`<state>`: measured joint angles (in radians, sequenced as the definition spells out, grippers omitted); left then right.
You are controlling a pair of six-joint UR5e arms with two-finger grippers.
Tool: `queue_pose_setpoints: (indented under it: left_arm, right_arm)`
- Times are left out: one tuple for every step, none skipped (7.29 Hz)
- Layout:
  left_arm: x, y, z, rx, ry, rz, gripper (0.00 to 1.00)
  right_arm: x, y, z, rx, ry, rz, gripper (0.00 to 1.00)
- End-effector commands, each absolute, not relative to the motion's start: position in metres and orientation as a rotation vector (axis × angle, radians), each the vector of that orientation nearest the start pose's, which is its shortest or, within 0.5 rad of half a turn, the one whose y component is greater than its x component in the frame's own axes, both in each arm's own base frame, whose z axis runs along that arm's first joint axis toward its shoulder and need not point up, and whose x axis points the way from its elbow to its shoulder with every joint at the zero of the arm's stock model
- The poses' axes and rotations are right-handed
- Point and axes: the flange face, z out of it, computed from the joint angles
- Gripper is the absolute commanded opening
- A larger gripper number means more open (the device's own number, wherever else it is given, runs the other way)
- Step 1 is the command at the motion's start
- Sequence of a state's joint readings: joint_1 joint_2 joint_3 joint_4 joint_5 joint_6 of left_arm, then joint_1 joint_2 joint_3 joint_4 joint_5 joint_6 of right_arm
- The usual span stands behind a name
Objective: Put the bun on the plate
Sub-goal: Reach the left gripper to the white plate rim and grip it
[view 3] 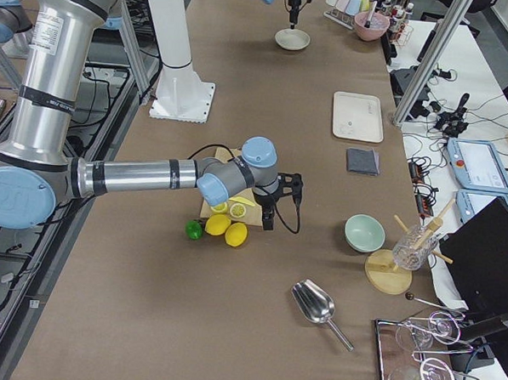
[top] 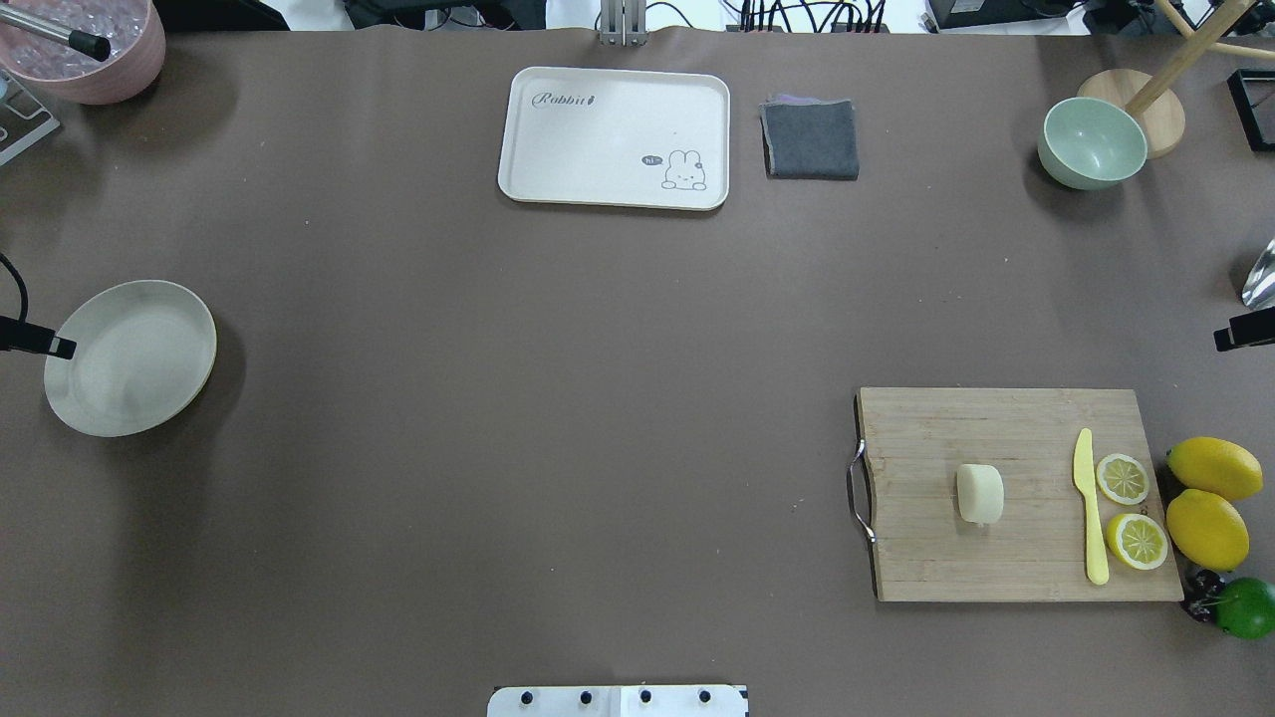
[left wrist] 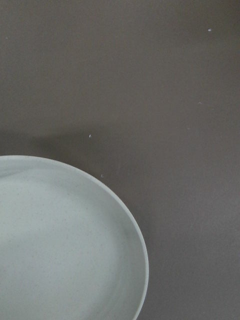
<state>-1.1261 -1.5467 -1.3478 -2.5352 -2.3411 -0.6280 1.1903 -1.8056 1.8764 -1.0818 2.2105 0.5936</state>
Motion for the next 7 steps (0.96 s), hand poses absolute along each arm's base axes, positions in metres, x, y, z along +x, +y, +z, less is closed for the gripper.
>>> queue_pose_setpoints:
  left_arm:
    - [0.155, -0.471, 0.678, 0.19, 0.981, 0.094, 0.91]
    - [0.156, -0.471, 0.678, 0.183, 0.987, 0.075, 0.85]
    - [0.155, -0.469, 0.68, 0.187, 1.001, 0.054, 0.82]
    - [0.157, -0.466, 0.687, 0.184, 1.009, 0.043, 0.71]
    - [0.161, -0.464, 0.688, 0.185, 1.014, 0.048, 0.65]
    - [0.161, -0.465, 0.688, 0.177, 1.017, 0.032, 0.57]
    - [0.161, -0.465, 0.687, 0.177, 1.018, 0.029, 0.41]
  right_arm:
    - [-0.087, -0.416, 0.563, 0.191, -0.803, 0.021, 1.0]
    - [-0.087, -0.416, 0.563, 0.191, -0.803, 0.021, 1.0]
    - [-0.086, -0.416, 0.564, 0.191, -0.801, 0.023, 1.0]
    - [-0.086, -0.416, 0.564, 0.191, -0.801, 0.023, 1.0]
    - [-0.086, -0.416, 0.564, 0.19, -0.799, 0.024, 1.0]
    - [-0.086, -0.416, 0.564, 0.19, -0.799, 0.024, 1.0]
    - [-0.086, -0.416, 0.564, 0.19, -0.799, 0.024, 1.0]
